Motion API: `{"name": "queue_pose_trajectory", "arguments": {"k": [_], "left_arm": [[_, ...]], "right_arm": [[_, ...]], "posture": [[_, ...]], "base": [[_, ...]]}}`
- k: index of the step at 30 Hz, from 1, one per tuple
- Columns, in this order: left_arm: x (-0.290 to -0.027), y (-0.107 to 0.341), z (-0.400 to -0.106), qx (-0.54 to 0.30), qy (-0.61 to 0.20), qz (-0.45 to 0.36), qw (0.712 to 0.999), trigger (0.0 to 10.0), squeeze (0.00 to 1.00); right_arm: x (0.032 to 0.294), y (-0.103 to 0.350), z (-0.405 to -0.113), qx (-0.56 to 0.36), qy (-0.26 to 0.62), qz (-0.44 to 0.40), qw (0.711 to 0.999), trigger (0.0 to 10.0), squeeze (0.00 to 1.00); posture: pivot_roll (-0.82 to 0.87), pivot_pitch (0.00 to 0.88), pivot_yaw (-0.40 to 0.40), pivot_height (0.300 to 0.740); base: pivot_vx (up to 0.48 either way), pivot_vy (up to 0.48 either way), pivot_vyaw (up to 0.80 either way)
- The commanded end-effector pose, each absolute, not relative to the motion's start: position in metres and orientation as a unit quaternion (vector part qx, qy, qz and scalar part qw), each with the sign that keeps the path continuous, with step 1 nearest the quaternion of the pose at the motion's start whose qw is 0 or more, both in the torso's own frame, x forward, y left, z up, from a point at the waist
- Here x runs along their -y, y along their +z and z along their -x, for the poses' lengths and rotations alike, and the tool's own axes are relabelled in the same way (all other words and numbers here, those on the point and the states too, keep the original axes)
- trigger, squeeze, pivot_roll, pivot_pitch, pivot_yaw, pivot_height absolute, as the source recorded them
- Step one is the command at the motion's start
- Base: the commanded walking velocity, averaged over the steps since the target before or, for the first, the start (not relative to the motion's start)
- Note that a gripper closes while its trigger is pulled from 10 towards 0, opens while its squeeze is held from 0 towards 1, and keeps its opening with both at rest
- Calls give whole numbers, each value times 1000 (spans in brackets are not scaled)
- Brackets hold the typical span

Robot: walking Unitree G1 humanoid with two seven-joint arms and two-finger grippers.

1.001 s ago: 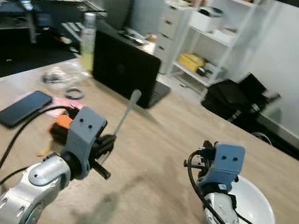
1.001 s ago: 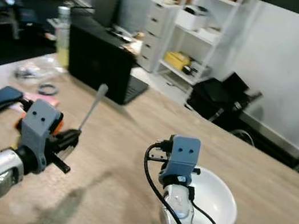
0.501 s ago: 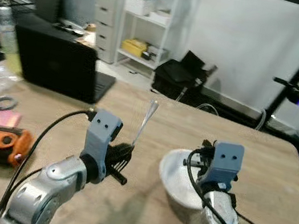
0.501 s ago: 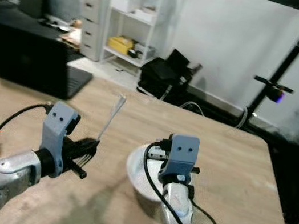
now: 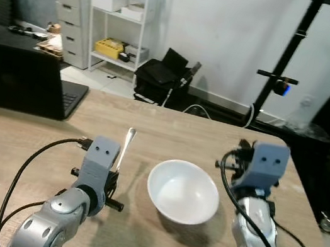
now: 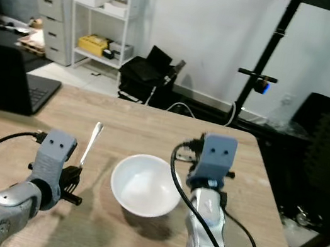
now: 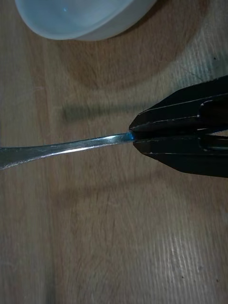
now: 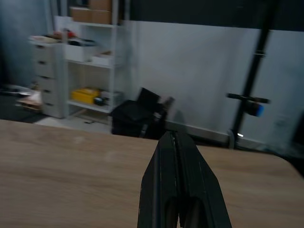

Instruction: Setting the table

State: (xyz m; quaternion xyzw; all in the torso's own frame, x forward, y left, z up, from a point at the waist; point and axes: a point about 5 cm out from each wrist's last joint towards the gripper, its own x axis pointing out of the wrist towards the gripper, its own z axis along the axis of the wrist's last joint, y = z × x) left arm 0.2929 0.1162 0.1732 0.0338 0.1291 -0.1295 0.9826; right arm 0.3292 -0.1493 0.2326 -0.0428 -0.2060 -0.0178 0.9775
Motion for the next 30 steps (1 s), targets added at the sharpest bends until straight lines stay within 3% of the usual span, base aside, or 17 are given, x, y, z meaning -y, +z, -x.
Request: {"name": "queue_pose_trajectory", "arguments": {"k": [1,7,12,18,30], "left_arm": [[-113,175,-292,-124,-122,-46,984,10000,0],[-130,169,-312,-140,-60,-72,986,10000,0],[-138,174,-344,-149,-74,-51,985,10000,0],[-146,168,-358,-171,-74,-39,982,10000,0],[-119,147,-356,-202,-112,-15,973,10000,0]], "right_arm": [[146,224,-333,178,-7,46,983,10000,0],[139,220,-336,159,6,37,987,10000,0],[138,220,-336,158,8,34,987,10000,0],[142,223,-335,164,-2,33,986,10000,0],[149,219,-331,157,-17,36,987,10000,0]], "posture": [[79,58,13,740],[83,65,0,740],[80,73,-8,740],[61,80,12,740],[61,95,14,740]], "base": [[0,0,0],[0,0,0],[0,0,0],[0,0,0],[0,0,0]]}}
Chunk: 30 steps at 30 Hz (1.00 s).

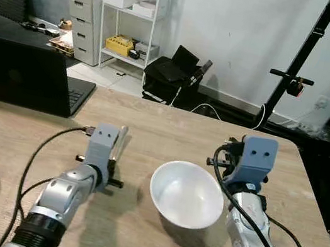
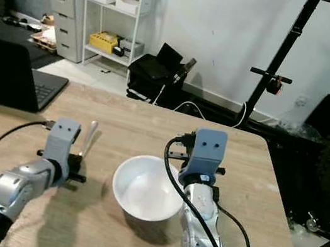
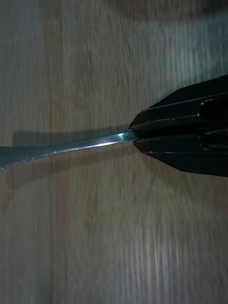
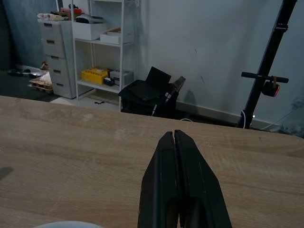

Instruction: Setting the table

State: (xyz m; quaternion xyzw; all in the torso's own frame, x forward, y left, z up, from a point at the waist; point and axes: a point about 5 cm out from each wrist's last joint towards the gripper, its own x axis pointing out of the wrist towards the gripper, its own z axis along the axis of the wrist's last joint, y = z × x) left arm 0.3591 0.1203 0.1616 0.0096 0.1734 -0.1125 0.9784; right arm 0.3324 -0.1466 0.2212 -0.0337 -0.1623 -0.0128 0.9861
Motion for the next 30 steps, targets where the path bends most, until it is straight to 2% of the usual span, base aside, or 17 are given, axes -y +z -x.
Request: {"name": "queue_pose_trajectory", "arguments": {"k": [1,12,20,21,22,23,30], "left_arm": [[-112,150,-355,-193,-118,-40,973,10000,0],[-109,156,-326,-181,-80,-81,977,10000,0],[-104,147,-320,-194,-79,-40,977,10000,0],[-104,148,-321,-190,-79,-40,978,10000,176],[-105,150,-322,-187,-77,-39,979,10000,733],[-105,153,-322,-181,-77,-40,980,10000,1000],[-108,160,-320,-161,-76,-49,983,10000,1000]], "right_arm": [[148,219,-332,156,-15,37,987,10000,0],[150,217,-329,152,-15,39,987,10000,0],[146,219,-333,152,-4,38,988,10000,0],[145,219,-334,152,-3,38,988,10000,0],[145,219,-334,152,-3,38,988,10000,0],[145,219,-333,152,-2,39,988,10000,0],[148,219,-332,152,-6,40,988,10000,0]], "posture": [[60,96,12,740],[67,104,9,740],[78,103,-9,740],[78,102,-10,740],[74,101,-10,740],[73,100,-9,740],[65,95,-4,740]], "base": [[0,0,0],[0,0,0],[0,0,0],[0,0,0],[0,0,0],[0,0,0],[0,0,0]]}}
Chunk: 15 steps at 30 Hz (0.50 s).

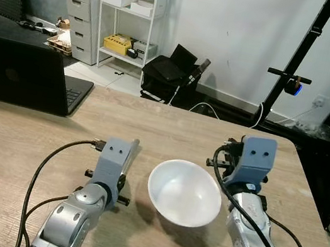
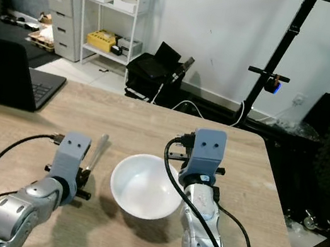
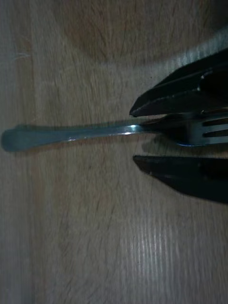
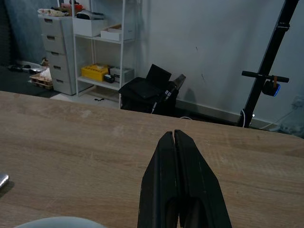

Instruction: Setting the table

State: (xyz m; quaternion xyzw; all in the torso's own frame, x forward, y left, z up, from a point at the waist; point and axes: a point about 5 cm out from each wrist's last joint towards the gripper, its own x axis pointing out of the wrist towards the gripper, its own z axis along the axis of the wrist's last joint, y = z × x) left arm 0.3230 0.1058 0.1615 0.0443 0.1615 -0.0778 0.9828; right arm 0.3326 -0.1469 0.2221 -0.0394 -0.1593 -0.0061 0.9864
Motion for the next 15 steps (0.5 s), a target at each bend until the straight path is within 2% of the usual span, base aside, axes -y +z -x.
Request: {"name": "queue_pose_trajectory", "arguments": {"k": [1,3,4,7,15], "left_arm": [[-108,162,-320,-153,-75,-54,984,10000,1000],[-108,162,-320,-153,-75,-54,984,10000,1000],[-109,165,-318,-143,-77,-63,985,10000,0],[-114,193,-303,-59,-87,-89,990,10000,0],[-123,217,-291,12,-85,-108,991,10000,0]], "right_arm": [[148,219,-332,153,-7,39,987,10000,0],[148,219,-332,153,-7,39,987,10000,0],[149,219,-331,155,-8,38,987,10000,0],[149,220,-329,160,-8,34,986,10000,0],[149,220,-328,162,-7,29,986,10000,0]], "posture": [[64,94,-4,740],[64,94,-4,740],[60,91,-1,740],[61,90,3,740],[78,91,-6,740]], "base": [[0,0,0],[0,0,0],[0,0,0],[0,0,0],[0,0,0]]}}
